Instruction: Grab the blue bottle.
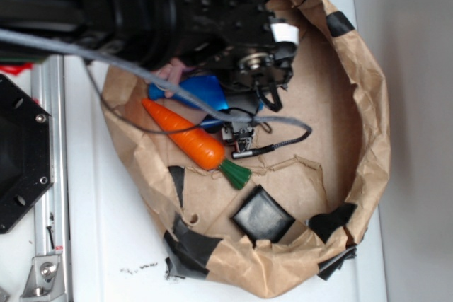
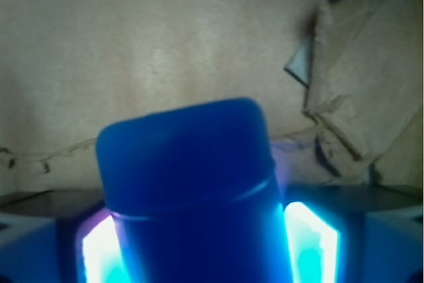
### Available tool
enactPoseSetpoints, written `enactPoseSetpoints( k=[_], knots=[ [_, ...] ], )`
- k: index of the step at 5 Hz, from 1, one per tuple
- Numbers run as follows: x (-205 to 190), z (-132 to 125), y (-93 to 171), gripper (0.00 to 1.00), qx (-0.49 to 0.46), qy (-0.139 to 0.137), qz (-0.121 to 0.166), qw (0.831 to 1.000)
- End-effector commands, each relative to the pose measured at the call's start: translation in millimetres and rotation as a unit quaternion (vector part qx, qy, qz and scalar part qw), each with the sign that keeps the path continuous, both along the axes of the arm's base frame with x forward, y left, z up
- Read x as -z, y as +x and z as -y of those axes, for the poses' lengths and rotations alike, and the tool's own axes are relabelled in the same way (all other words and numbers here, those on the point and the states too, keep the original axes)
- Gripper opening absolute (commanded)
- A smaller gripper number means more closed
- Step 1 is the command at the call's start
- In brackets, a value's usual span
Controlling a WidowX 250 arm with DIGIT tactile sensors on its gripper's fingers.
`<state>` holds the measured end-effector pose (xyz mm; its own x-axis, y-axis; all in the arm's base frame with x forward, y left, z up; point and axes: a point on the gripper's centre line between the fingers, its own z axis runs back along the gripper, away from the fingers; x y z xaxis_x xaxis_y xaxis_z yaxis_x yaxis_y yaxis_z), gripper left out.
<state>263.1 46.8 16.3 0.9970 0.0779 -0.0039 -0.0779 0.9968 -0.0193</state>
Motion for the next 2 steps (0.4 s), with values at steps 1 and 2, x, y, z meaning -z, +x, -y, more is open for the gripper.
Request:
enactPoseSetpoints(
  k=[1, 2],
  knots=[
    [-89.0, 38.4, 35.4, 0.0, 0.111, 0.006, 0.042, 0.993],
    [-140.6, 61.8, 36.6, 0.0, -0.004, 0.019, 0.07, 0.997]
  ],
)
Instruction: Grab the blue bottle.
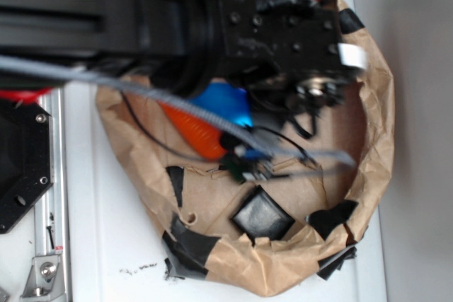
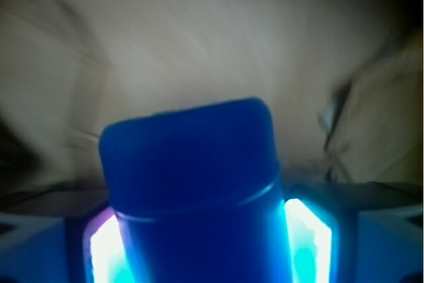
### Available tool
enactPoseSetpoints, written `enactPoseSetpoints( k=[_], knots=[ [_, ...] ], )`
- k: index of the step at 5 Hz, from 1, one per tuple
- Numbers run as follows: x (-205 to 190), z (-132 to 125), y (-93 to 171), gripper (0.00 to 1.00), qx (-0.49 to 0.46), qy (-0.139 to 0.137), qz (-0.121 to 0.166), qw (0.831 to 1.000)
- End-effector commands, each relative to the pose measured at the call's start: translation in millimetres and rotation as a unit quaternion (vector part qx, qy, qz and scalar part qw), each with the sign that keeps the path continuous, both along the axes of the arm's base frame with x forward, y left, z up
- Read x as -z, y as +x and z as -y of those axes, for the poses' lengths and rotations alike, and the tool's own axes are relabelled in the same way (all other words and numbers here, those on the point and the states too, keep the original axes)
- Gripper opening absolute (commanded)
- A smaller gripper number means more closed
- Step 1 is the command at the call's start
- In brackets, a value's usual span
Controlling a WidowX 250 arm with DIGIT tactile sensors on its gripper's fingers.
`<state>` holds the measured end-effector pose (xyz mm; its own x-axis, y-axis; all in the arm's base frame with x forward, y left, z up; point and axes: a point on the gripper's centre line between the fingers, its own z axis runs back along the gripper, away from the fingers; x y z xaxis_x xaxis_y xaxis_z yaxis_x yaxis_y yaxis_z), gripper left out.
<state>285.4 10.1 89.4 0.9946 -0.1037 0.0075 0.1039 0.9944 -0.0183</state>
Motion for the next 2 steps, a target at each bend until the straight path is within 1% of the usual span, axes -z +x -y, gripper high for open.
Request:
enactPoseSetpoints(
  k=[1, 2],
  knots=[
    [-116.5, 28.1, 12.3, 0.0, -0.127, 0.028, 0.055, 0.99],
    [-114.6, 23.3, 5.2, 0.0, -0.132, 0.038, 0.044, 0.99]
  ],
)
